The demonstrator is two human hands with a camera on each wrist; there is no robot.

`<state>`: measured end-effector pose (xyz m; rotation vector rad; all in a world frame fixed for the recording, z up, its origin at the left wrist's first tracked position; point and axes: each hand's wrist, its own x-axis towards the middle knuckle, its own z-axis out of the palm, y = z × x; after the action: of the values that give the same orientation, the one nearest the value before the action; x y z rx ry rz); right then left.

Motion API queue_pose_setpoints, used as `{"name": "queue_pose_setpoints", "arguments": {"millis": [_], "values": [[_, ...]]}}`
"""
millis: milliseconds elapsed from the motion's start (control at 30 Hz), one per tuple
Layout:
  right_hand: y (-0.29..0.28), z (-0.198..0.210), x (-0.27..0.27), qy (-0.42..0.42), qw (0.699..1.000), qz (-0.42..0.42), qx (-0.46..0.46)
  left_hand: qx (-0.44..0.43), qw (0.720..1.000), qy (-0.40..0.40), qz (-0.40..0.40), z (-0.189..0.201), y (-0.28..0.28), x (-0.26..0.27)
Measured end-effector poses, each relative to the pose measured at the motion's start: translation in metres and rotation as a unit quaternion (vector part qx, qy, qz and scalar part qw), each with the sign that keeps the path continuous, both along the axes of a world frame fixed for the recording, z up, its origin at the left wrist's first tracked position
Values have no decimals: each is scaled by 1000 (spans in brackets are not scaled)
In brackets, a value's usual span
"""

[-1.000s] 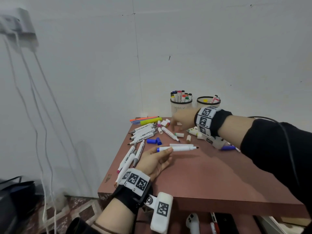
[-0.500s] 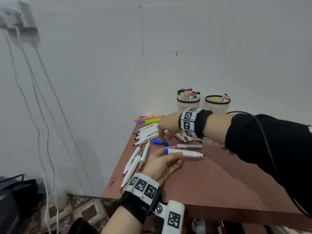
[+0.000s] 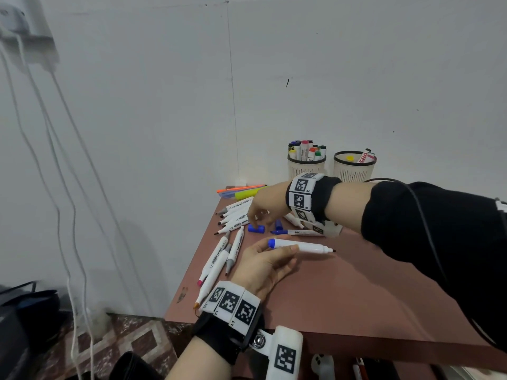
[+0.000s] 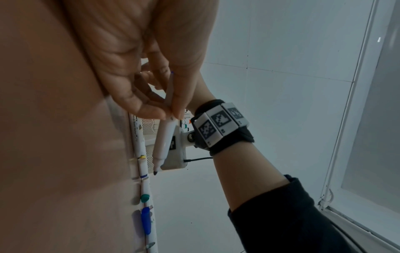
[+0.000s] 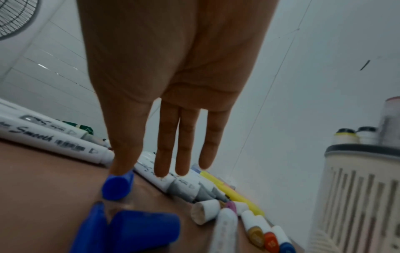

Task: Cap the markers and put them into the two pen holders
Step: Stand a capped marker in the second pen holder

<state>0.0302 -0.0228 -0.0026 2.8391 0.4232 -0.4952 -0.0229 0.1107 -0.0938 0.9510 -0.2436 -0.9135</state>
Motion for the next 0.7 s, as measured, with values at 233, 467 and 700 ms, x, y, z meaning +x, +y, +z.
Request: {"name": "queue_pose_setpoints", "arguments": {"millis": [233, 467, 700], "values": [[7, -4, -1, 51, 998, -3, -19, 0, 1000, -12, -3, 0, 0, -1], [-6, 19, -21, -108, 993, -39, 32, 7, 1000, -1, -1, -3, -2, 3], [-20, 24, -53, -93, 993, -57, 56, 8, 1000, 1, 0, -4, -3, 3]]}}
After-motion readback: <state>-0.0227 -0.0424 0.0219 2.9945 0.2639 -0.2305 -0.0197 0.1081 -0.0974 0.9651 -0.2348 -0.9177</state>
